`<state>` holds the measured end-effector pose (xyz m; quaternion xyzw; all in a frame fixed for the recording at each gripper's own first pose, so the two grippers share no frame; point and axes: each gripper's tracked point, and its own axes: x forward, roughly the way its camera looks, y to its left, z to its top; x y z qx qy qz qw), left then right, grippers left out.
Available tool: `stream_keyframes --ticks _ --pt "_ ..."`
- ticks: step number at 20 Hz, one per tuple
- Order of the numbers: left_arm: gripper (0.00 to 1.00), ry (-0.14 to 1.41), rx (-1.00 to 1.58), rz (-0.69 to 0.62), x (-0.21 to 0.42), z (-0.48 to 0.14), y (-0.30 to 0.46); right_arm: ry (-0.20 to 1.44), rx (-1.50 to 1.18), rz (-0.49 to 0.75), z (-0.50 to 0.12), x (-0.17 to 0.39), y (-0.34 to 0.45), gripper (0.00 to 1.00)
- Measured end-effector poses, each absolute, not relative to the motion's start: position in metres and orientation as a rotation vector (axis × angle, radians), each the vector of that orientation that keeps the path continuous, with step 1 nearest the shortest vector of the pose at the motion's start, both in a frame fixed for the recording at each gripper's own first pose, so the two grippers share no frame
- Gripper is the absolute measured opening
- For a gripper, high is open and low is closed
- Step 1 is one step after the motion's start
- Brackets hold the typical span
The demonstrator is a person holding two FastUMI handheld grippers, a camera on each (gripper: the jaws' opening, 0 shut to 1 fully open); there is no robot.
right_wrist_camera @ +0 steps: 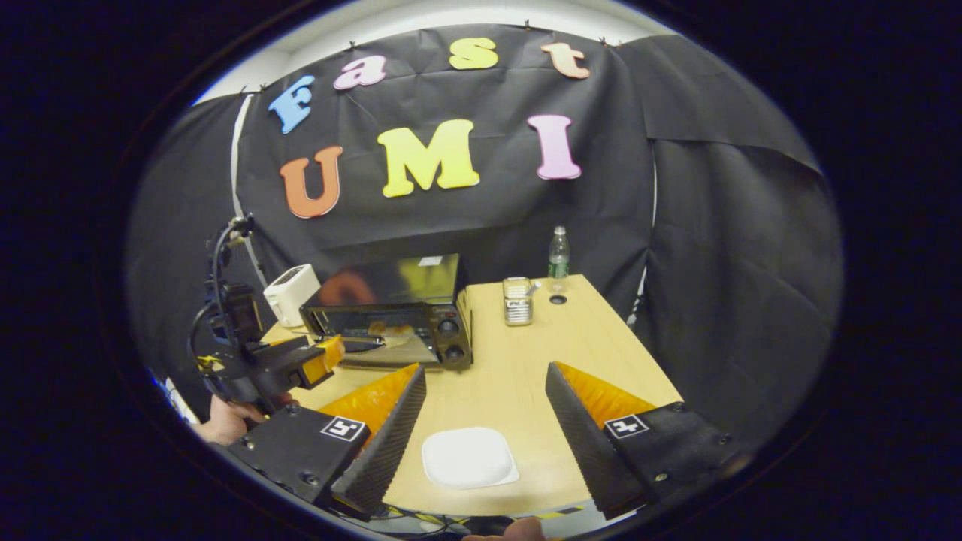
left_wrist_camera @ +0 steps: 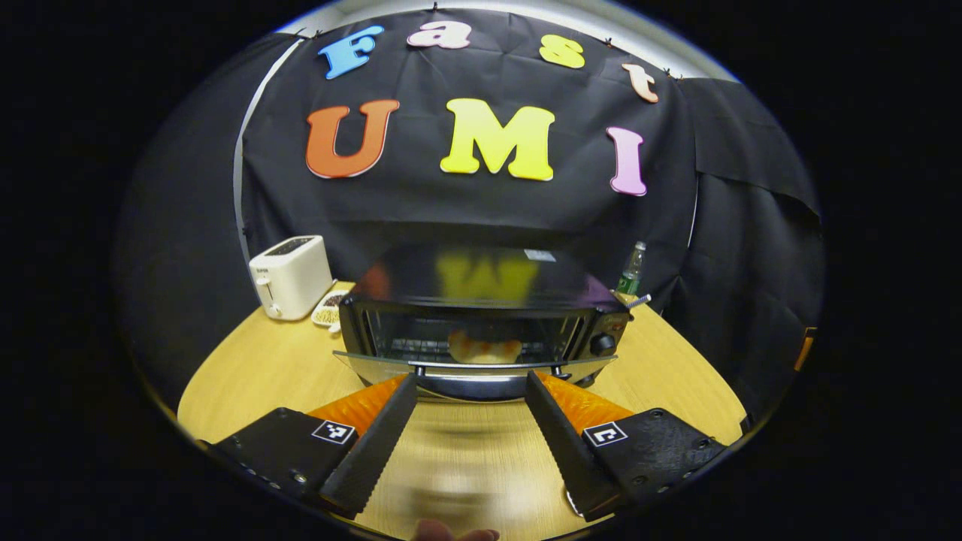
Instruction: Open the electric oven with the left hand, put the food in, and close the electric oven.
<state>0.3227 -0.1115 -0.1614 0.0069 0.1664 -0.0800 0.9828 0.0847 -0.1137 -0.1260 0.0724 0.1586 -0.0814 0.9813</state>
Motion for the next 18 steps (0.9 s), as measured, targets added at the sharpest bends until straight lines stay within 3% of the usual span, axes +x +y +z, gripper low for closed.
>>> stream_keyframes --ticks 8,12,18 --pt "0.94 0.127 0.001 -0.111 0.288 -0.046 -0.094 0.163 0.136 -0.042 -0.084 0.132 -0.094 0.97" --pt "0.94 0.081 -0.014 -0.153 0.234 -0.011 -0.093 0.095 0.142 -0.051 -0.057 0.111 -0.078 0.96" --pt "0.94 0.033 -0.017 -0.144 0.136 0.021 -0.069 0.018 0.100 -0.071 -0.023 0.033 -0.037 0.96"
